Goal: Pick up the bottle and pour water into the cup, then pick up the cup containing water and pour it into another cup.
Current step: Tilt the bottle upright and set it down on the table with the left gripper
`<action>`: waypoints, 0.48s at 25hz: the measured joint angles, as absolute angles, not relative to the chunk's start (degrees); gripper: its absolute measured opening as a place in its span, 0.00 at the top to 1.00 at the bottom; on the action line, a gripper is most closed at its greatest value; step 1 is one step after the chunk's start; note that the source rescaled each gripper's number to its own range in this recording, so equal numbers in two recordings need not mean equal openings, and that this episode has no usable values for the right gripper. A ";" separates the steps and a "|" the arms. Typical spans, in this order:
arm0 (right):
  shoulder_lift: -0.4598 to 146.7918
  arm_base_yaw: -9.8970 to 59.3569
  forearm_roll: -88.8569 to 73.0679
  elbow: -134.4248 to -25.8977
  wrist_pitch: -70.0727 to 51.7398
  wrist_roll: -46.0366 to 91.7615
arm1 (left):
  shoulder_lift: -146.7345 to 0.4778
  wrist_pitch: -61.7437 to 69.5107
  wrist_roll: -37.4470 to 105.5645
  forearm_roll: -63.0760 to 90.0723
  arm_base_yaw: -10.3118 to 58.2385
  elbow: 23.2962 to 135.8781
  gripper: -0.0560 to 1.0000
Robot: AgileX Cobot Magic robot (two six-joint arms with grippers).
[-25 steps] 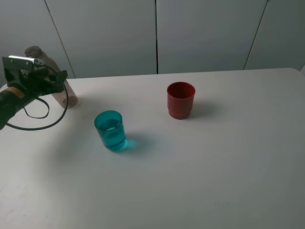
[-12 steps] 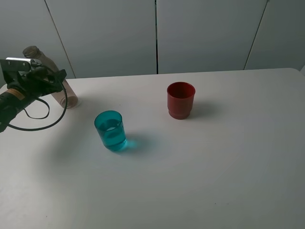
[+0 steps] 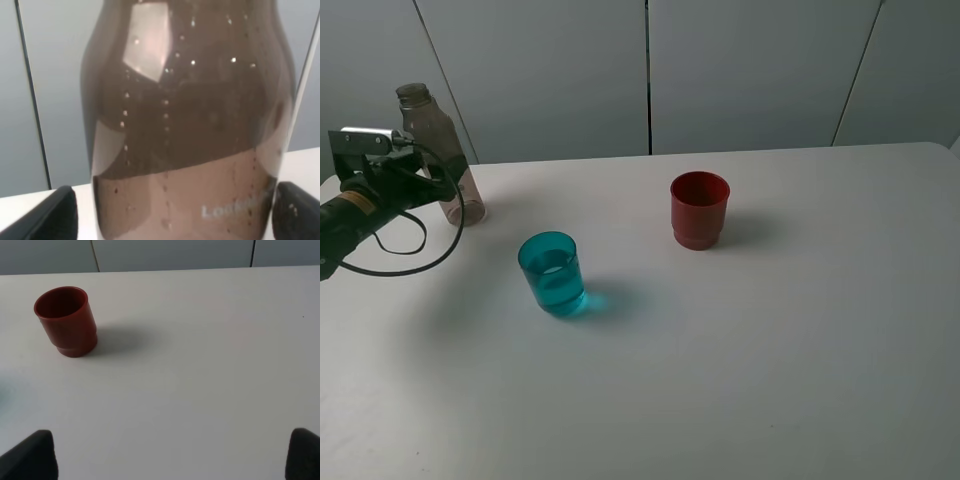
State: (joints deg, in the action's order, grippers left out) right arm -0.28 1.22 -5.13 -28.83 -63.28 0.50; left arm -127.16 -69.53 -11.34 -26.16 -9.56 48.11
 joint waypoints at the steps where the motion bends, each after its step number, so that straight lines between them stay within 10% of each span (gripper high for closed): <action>1: -0.28 1.22 -5.13 -28.83 -63.28 0.62 | -127.16 -69.53 -11.34 -26.16 -9.56 48.29 0.02; 12: -0.28 1.22 -5.13 -28.83 -63.28 0.62 | -125.12 -69.16 -11.34 -26.16 -9.56 48.32 0.02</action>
State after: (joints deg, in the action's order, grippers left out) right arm -0.28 1.22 -5.13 -28.83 -63.28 0.62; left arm -125.12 -69.16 -11.34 -26.16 -9.56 48.32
